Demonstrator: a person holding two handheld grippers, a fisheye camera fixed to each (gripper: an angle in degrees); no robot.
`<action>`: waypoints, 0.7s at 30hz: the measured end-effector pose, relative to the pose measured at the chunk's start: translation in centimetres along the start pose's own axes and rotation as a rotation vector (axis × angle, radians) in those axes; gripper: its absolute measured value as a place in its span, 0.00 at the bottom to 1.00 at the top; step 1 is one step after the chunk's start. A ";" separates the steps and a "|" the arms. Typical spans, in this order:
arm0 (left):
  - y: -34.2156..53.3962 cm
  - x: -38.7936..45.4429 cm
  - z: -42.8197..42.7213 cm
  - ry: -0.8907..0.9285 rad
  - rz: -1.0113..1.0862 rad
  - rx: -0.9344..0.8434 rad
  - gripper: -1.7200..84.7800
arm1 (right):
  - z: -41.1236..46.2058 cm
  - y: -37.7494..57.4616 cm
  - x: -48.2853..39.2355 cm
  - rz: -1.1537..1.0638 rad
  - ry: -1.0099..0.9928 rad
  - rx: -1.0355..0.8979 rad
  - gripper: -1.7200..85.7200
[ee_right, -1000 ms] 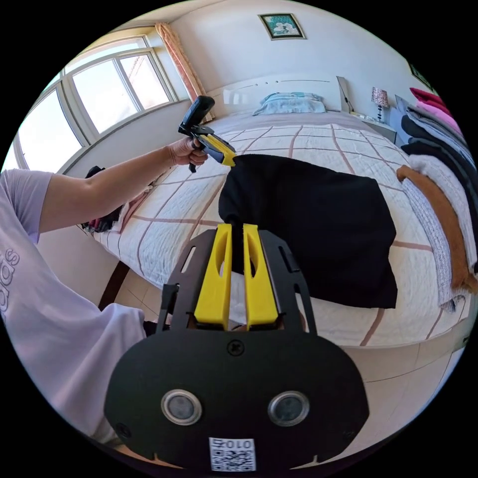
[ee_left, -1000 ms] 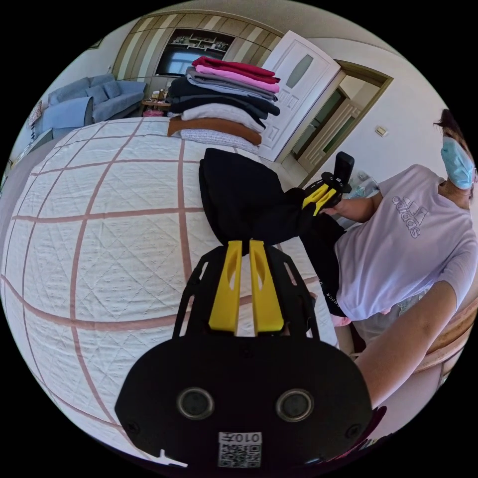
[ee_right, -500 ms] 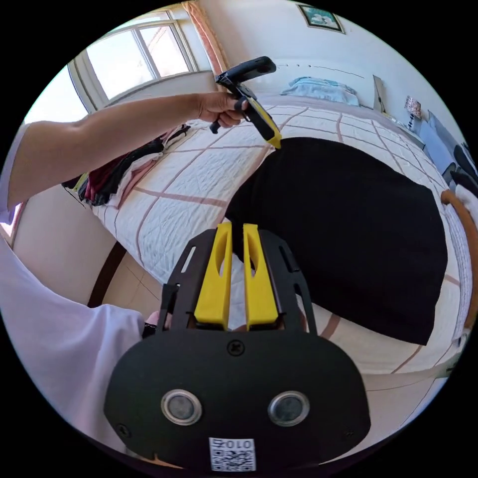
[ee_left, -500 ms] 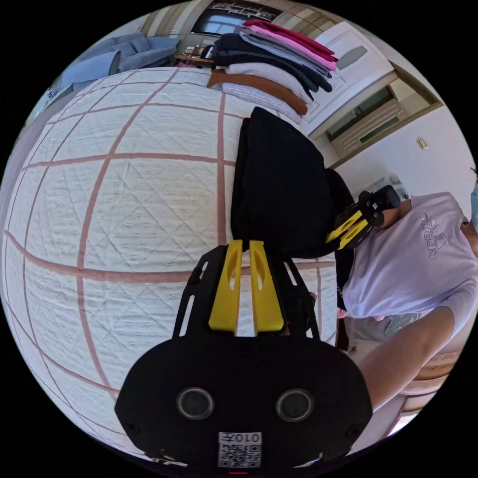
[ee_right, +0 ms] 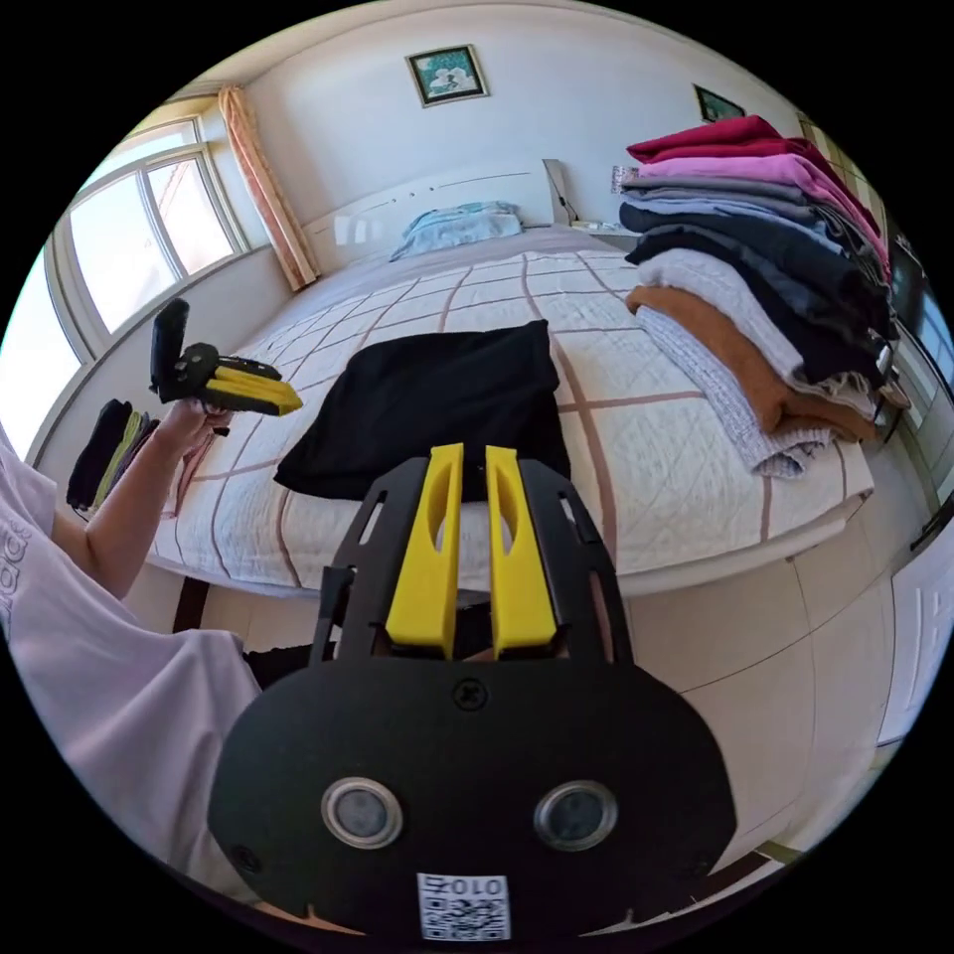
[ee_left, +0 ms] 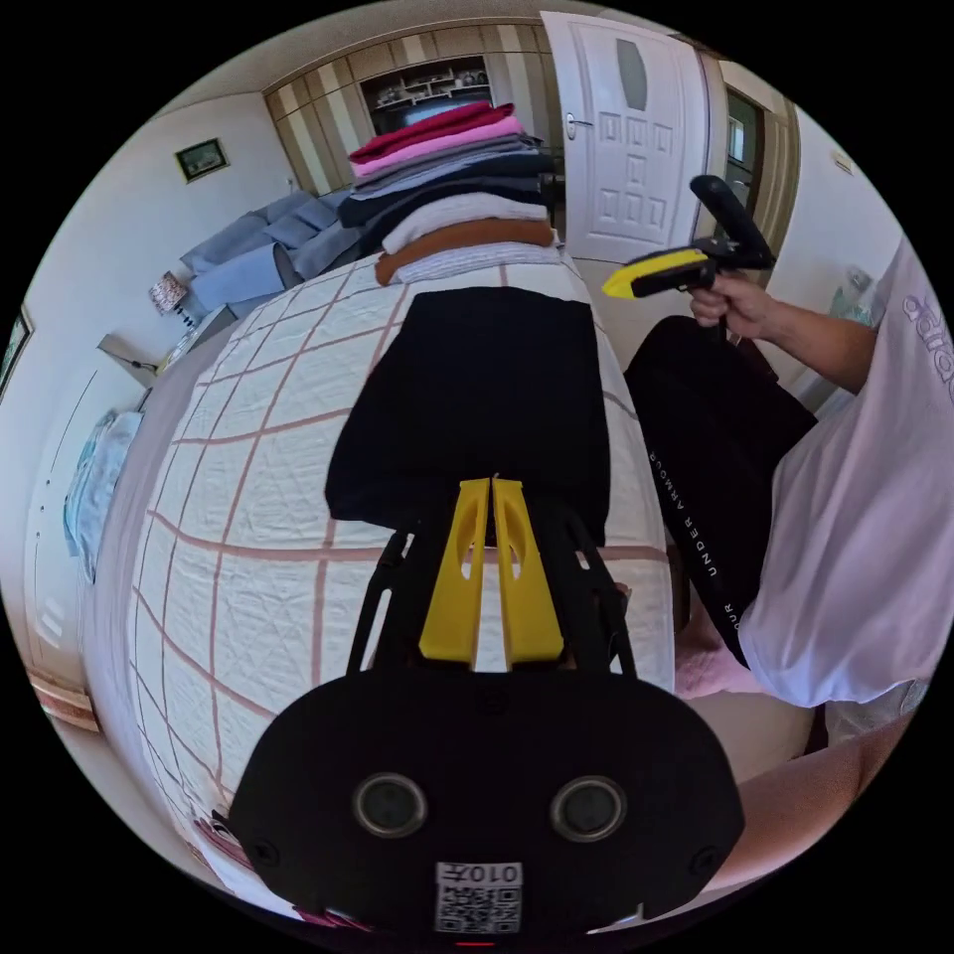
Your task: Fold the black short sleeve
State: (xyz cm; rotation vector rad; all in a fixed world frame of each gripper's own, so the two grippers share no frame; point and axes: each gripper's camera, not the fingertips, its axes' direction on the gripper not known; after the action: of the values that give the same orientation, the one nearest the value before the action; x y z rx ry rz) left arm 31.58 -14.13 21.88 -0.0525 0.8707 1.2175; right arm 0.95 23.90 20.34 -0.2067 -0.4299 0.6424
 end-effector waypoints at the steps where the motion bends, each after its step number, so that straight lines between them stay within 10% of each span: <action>1: -0.2 1.1 2.0 0.013 -0.029 -0.092 0.02 | 0.0 0.0 1.3 0.021 0.008 0.008 0.09; 9: -4.3 7.1 -4.2 0.005 -0.122 0.124 0.10 | 3.0 1.6 10.9 0.218 -0.131 -0.066 0.16; 21: -17.5 23.2 4.7 -0.346 0.099 -0.023 0.19 | 5.6 1.2 19.3 0.401 -0.431 -0.101 0.09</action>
State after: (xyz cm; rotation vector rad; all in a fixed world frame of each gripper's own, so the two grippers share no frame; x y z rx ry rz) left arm 50.41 -0.23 3.99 0.1800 0.5618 1.2823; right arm 11.59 37.08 31.18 -0.2536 -0.8492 1.0667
